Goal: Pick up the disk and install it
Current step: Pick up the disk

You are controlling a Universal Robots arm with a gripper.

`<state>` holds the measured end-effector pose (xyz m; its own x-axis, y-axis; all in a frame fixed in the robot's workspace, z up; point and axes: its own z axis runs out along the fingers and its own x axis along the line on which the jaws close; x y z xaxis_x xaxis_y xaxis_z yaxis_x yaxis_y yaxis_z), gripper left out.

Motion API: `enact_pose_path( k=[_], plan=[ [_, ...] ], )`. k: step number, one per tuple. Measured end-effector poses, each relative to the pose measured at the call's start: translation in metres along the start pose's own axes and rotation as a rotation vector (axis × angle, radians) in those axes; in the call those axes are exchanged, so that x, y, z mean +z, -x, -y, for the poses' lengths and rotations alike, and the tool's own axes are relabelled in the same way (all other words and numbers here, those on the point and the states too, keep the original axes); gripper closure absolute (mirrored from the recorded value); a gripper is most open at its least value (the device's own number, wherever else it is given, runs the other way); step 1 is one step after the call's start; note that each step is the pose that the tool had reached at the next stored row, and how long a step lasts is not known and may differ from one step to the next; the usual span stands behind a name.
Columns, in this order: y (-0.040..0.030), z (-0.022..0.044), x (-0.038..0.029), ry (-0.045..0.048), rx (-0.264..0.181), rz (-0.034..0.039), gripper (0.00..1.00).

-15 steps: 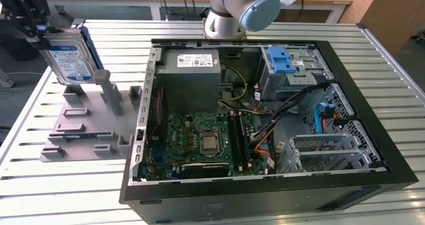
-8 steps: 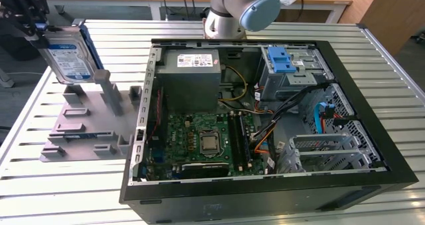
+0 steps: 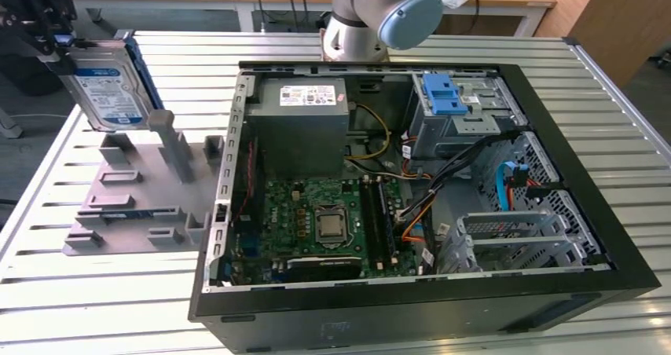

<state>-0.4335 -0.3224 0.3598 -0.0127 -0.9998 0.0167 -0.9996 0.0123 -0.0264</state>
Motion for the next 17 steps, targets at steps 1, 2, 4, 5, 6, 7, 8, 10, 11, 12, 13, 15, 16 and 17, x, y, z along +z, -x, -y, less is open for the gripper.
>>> enact_pose_path(
  k=[1, 2, 4, 5, 6, 7, 8, 10, 11, 12, 13, 15, 16, 17],
  plan=[
    [0.0000, 0.0000, -0.0004, -0.0001, 0.000, 0.0000, 0.64],
    [0.0000, 0.0000, -0.0009, -0.0001, 0.000, 0.0001, 0.64],
    [0.0000, 0.0001, -0.0023, -0.0001, 0.000, 0.0000, 0.64],
    [-0.0001, 0.0001, -0.0031, 0.0000, 0.000, 0.0000, 0.64],
    [-0.0001, 0.0001, -0.0038, -0.0001, 0.000, 0.0000, 0.64],
    [-0.0001, 0.0001, -0.0046, -0.0002, 0.000, 0.0000, 0.64],
    [-0.0001, 0.0002, -0.0055, -0.0002, 0.000, 0.0000, 0.64],
    [-0.0001, 0.0002, -0.0071, -0.0004, 0.000, 0.0001, 0.64],
    [-0.0002, 0.0002, -0.0079, -0.0005, 0.000, 0.0001, 0.64],
    [-0.0002, 0.0002, -0.0087, -0.0005, 0.000, 0.0001, 0.64],
    [-0.0002, 0.0002, -0.0094, -0.0006, 0.000, 0.0001, 0.64],
    [-0.0002, 0.0003, -0.0110, -0.0008, 0.000, 0.0001, 0.64],
    [-0.0002, 0.0003, -0.0118, -0.0008, 0.000, 0.0001, 0.64],
    [-0.0002, 0.0003, -0.0127, -0.0009, 0.000, 0.0001, 0.64]
  ],
)
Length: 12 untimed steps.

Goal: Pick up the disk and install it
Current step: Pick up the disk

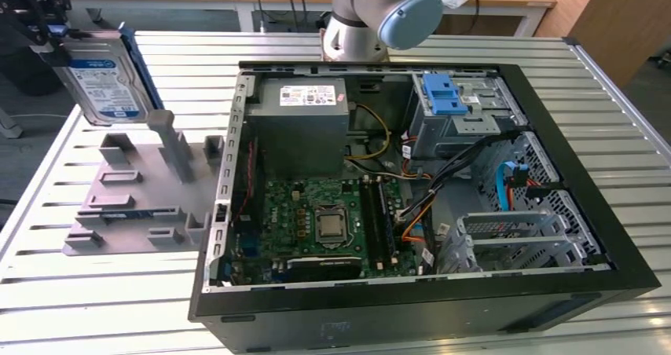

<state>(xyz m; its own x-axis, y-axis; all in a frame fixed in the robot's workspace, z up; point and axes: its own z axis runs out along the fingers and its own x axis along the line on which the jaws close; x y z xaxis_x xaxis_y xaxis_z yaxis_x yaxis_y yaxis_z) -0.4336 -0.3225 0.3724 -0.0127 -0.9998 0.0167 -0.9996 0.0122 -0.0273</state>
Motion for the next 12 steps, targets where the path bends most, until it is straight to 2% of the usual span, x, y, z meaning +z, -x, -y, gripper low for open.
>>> enact_pose_path(
  k=[12],
  plan=[
    [-0.0001, 0.0001, -0.0082, -0.0007, 0.000, 0.0000, 0.64]
  ],
)
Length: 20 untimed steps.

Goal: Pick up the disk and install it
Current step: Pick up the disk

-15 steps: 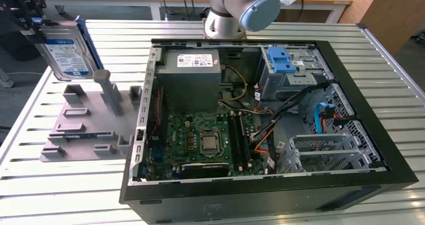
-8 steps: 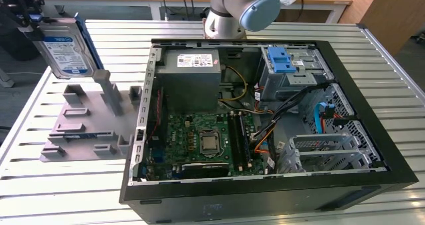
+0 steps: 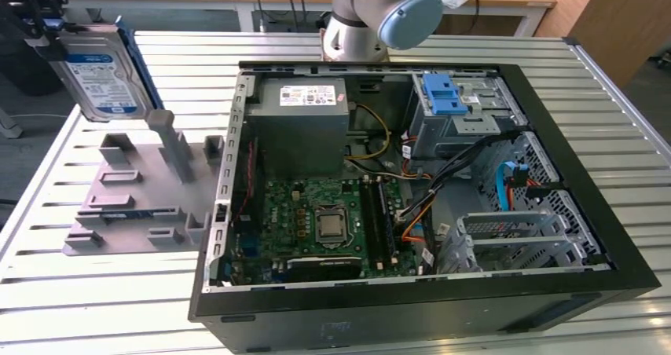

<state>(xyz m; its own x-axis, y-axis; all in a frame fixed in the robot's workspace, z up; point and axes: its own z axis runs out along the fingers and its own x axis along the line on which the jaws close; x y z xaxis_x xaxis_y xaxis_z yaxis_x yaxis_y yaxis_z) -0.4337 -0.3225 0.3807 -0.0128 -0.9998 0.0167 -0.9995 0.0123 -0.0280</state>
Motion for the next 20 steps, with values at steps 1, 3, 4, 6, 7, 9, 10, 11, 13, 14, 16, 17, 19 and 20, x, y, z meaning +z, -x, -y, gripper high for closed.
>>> enact_pose_path(
  k=[1, 3, 4, 6, 7, 9, 10, 11, 13, 14, 16, 17, 19, 20],
  plan=[
    [0.0000, 0.0000, -0.0006, 0.0001, 0.000, 0.0000, 0.64],
    [0.0000, 0.0001, -0.0020, 0.0001, 0.000, 0.0000, 0.64],
    [0.0000, 0.0001, -0.0025, 0.0000, 0.000, 0.0000, 0.64],
    [-0.0001, 0.0001, -0.0040, 0.0001, 0.000, 0.0000, 0.64],
    [-0.0001, 0.0001, -0.0047, 0.0000, 0.000, 0.0000, 0.64],
    [-0.0001, 0.0002, -0.0062, 0.0000, 0.000, 0.0000, 0.64],
    [-0.0001, 0.0002, -0.0069, 0.0001, 0.000, 0.0000, 0.64],
    [-0.0001, 0.0002, -0.0076, 0.0001, 0.000, 0.0000, 0.64],
    [-0.0001, 0.0003, -0.0093, 0.0001, 0.000, 0.0000, 0.64],
    [-0.0002, 0.0003, -0.0102, 0.0001, 0.000, 0.0000, 0.64],
    [-0.0002, 0.0003, -0.0120, 0.0000, 0.000, 0.0000, 0.64],
    [-0.0002, 0.0004, -0.0129, -0.0001, 0.000, 0.0001, 0.64],
    [-0.0002, 0.0004, -0.0148, -0.0001, 0.000, 0.0001, 0.64],
    [-0.0003, 0.0005, -0.0157, -0.0001, 0.000, 0.0000, 0.64]
  ],
)
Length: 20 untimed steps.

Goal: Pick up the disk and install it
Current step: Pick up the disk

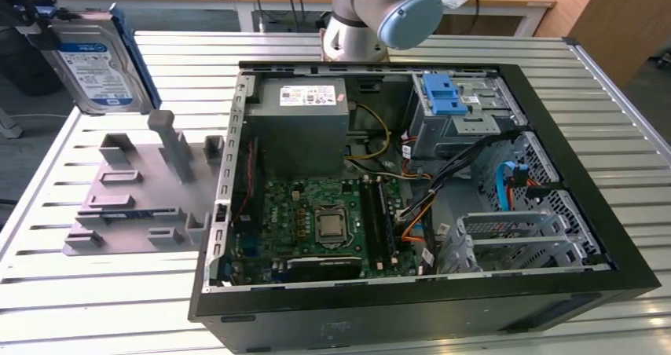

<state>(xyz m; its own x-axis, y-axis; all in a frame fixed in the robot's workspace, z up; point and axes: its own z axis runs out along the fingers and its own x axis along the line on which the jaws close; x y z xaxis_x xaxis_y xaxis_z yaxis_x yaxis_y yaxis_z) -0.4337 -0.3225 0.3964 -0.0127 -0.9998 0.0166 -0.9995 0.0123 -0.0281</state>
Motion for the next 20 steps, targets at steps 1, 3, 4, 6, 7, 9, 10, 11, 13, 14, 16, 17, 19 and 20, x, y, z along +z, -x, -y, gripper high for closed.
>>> enact_pose_path(
  k=[1, 3, 4, 6, 7, 9, 10, 11, 13, 14, 16, 17, 19, 20],
  plan=[
    [0.0000, 0.0000, -0.0009, -0.0001, 0.000, 0.0000, 0.64],
    [0.0000, 0.0001, -0.0029, 0.0001, 0.000, -0.0001, 0.64],
    [-0.0001, 0.0001, -0.0039, 0.0000, 0.000, -0.0001, 0.64],
    [-0.0001, 0.0001, -0.0059, -0.0001, 0.000, 0.0000, 0.64],
    [-0.0001, 0.0002, -0.0070, -0.0001, 0.000, 0.0000, 0.64],
    [-0.0001, 0.0002, -0.0091, -0.0003, 0.000, 0.0000, 0.64],
    [-0.0002, 0.0003, -0.0102, -0.0004, 0.000, 0.0000, 0.64],
    [-0.0002, 0.0003, -0.0112, -0.0004, 0.000, 0.0000, 0.64],
    [-0.0002, 0.0004, -0.0133, -0.0005, 0.000, 0.0000, 0.64],
    [-0.0002, 0.0004, -0.0143, -0.0005, 0.000, 0.0000, 0.64],
    [-0.0003, 0.0004, -0.0163, -0.0007, 0.000, 0.0000, 0.64],
    [-0.0003, 0.0005, -0.0173, -0.0007, 0.000, 0.0000, 0.64],
    [-0.0003, 0.0005, -0.0191, -0.0010, 0.000, 0.0000, 0.64],
    [-0.0003, 0.0005, -0.0200, -0.0011, 0.000, 0.0000, 0.64]
  ],
)
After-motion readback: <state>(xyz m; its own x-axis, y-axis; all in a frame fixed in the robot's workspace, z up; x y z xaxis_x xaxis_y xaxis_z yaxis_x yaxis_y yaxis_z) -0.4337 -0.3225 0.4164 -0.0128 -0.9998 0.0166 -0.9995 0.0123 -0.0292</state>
